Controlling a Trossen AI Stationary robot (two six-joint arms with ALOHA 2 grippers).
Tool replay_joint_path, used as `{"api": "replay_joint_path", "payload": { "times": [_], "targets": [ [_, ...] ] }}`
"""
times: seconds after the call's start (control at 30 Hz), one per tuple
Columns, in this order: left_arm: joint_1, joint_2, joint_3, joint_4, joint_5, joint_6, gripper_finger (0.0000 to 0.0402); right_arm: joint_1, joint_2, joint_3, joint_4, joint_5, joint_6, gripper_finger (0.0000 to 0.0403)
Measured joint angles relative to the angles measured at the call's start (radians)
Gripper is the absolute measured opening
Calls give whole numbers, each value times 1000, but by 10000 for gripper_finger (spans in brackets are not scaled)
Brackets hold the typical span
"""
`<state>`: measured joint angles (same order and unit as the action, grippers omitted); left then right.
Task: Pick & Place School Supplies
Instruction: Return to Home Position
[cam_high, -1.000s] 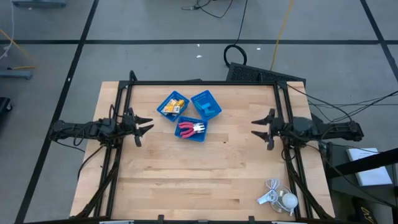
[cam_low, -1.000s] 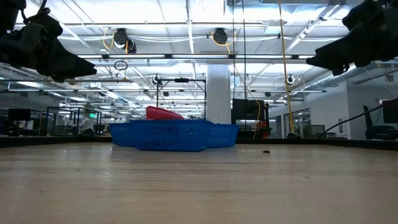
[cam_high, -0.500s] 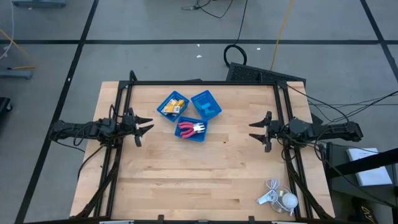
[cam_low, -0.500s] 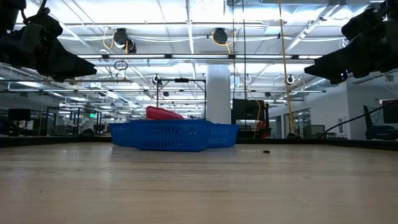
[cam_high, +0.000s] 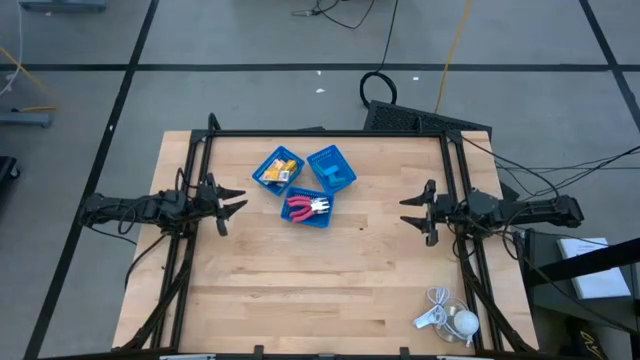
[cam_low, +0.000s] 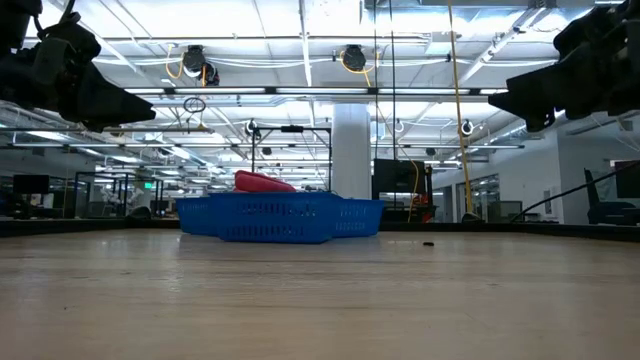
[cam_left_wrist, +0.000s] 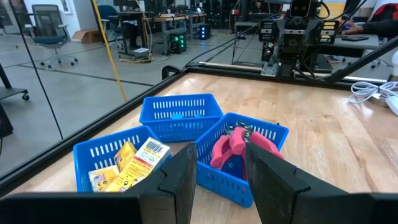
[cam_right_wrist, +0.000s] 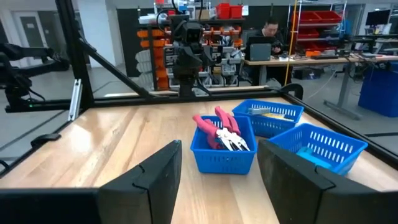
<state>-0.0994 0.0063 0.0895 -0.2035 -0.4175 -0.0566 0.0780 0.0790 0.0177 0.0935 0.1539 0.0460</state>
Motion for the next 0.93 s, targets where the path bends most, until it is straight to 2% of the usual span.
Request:
{"api": "replay_joint_path", "payload": {
  "times": [0.93],
  "targets": [
    [0, 0, 0, 0, 0, 0, 141, 0, 0, -3, 0, 1, -32, 201]
  ]
}}
